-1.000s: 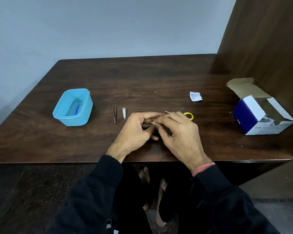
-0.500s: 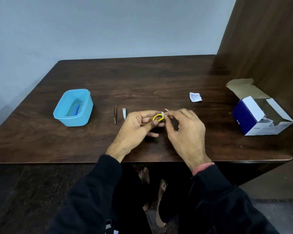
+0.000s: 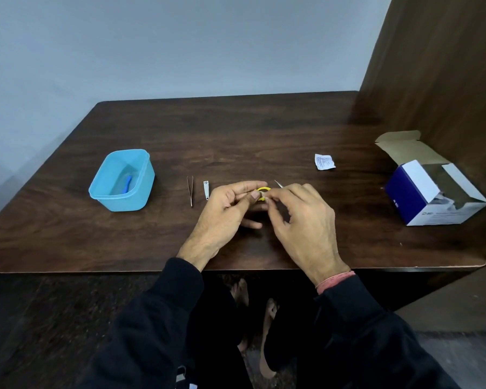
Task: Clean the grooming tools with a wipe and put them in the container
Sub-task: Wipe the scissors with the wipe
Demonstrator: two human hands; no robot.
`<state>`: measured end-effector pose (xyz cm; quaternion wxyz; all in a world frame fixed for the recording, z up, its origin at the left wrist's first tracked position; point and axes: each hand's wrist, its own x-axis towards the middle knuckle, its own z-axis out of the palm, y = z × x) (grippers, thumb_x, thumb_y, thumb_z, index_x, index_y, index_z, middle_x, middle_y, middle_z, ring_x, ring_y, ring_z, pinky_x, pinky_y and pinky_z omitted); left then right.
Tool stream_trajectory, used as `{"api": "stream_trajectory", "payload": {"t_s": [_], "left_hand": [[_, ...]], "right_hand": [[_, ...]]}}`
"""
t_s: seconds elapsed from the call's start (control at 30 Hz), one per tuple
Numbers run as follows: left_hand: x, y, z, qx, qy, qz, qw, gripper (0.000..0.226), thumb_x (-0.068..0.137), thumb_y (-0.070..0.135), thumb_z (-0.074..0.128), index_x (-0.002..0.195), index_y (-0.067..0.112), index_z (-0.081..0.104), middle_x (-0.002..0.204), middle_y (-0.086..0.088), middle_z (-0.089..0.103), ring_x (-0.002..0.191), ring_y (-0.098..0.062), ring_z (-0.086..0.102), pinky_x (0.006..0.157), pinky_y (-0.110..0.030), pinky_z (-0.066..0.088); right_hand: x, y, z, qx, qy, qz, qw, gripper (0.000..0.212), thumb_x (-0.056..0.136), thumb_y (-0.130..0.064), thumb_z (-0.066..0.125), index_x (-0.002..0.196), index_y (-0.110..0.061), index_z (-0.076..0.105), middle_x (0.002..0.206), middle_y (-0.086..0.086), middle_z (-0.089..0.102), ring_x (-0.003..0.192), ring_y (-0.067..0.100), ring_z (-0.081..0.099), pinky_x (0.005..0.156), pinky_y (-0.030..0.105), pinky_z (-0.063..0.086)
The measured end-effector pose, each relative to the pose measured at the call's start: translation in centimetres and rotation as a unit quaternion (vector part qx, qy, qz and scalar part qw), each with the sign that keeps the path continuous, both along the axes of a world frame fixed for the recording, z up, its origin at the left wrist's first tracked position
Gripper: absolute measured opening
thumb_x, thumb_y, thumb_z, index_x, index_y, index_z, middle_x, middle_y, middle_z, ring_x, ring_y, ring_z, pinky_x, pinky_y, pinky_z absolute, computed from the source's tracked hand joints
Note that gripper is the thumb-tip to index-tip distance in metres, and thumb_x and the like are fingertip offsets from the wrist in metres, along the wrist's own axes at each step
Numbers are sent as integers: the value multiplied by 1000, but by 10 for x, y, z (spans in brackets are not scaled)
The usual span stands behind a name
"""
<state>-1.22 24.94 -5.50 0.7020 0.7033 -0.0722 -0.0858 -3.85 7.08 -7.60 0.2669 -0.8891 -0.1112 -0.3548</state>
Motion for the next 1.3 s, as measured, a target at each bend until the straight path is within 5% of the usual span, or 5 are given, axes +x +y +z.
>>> {"api": "stream_trajectory", "payload": {"t_s": [0.7,0.97,1.13,1.3], "left_hand": [[-3,2,4,-16,8,7,1000,31,118,11,54,136,15,79,121,-10,85,111,-25,83,68,-28,68],[-4,-3,-1,48,-14,-13,999,32,121,22,48,134,16,77,94,-3,80,90,-18,80,63,-28,65],[-5,-4,-4,100,-53,-35,993,36,120,33,48,107,18,79,94,-3,81,88,-18,81,62,-30,64],[-5,-3,-7,111,-74,-27,991,34,121,28,47,113,20,80,99,-3,83,89,-16,79,63,-31,64]], "right_hand": [[-5,2,2,-24,-9,-6,1000,8,101,-20,78,108,-21,80,99,-7,74,97,22,68,63,41,59],[-6,1,5,-4,-1,-3,1000,10,106,-21,70,113,-21,75,109,-7,73,104,22,67,71,42,60],[-6,0,6,-8,-2,2,1000,10,107,-23,68,112,-21,76,105,-8,72,97,20,64,68,38,58],[-1,2,3,45,6,-37,998,6,105,-24,74,109,-24,78,102,-10,73,92,19,65,70,42,58]]}}
